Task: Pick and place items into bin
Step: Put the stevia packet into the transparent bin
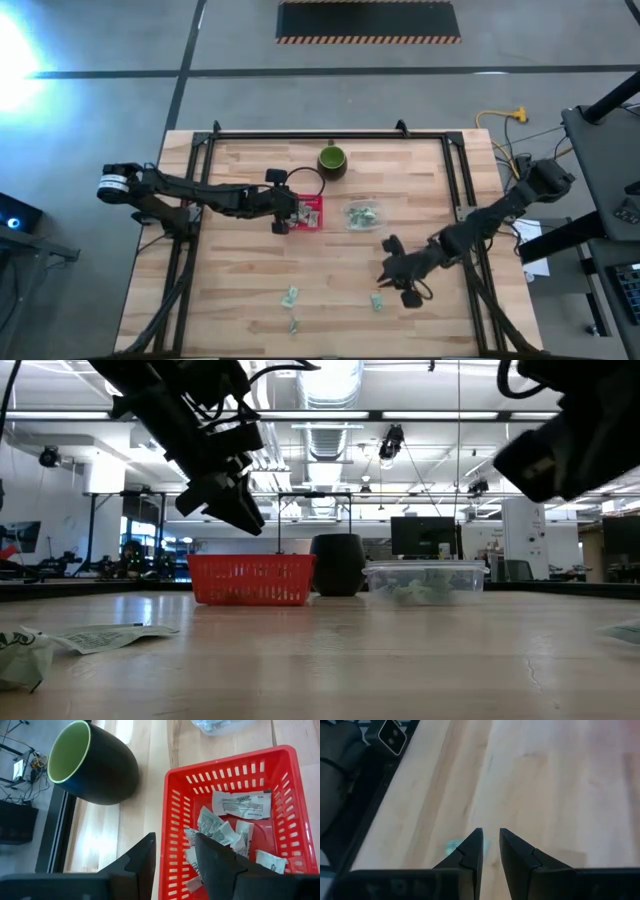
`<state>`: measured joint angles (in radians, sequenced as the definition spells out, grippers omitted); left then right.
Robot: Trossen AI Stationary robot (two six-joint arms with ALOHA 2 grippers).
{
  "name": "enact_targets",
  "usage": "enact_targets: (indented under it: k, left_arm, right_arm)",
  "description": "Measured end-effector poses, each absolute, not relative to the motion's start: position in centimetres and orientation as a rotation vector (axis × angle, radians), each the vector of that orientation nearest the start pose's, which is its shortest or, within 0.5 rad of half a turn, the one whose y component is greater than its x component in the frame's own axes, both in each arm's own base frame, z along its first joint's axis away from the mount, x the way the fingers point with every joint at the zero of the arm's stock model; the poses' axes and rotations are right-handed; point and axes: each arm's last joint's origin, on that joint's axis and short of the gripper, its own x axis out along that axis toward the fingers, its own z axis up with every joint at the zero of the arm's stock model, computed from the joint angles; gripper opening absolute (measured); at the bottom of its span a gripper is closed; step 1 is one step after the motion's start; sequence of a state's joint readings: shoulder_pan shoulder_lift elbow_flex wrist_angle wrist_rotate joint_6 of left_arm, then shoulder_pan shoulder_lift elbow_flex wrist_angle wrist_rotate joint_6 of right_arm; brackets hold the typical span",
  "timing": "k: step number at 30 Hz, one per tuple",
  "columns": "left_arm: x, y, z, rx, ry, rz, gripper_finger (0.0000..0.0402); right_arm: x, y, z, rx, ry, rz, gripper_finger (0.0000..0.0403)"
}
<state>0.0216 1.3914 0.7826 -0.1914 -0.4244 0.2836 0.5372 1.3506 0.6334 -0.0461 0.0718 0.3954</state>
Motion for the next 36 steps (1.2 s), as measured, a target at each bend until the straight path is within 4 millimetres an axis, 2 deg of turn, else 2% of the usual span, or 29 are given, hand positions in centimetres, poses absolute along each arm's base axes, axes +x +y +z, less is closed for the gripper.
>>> enact_targets:
  k: [12,21,36]
  left_arm:
    - [27.3,1.8,20.5,0.414,0.845,0.313,0.0122]
    - [27.4,1.8,20.5,0.411,0.836,0.315,0.0122]
    - [27.5,1.8,20.6,0.408,0.82,0.318,0.0122]
  right_arm:
    - [22.1,17.3,13.4,0.238,0.928,0.295,0.0057]
    - [23.1,18.4,13.3,0.234,0.936,0.305,0.006]
    - [23.1,18.3,13.0,0.221,0.949,0.253,0.0166]
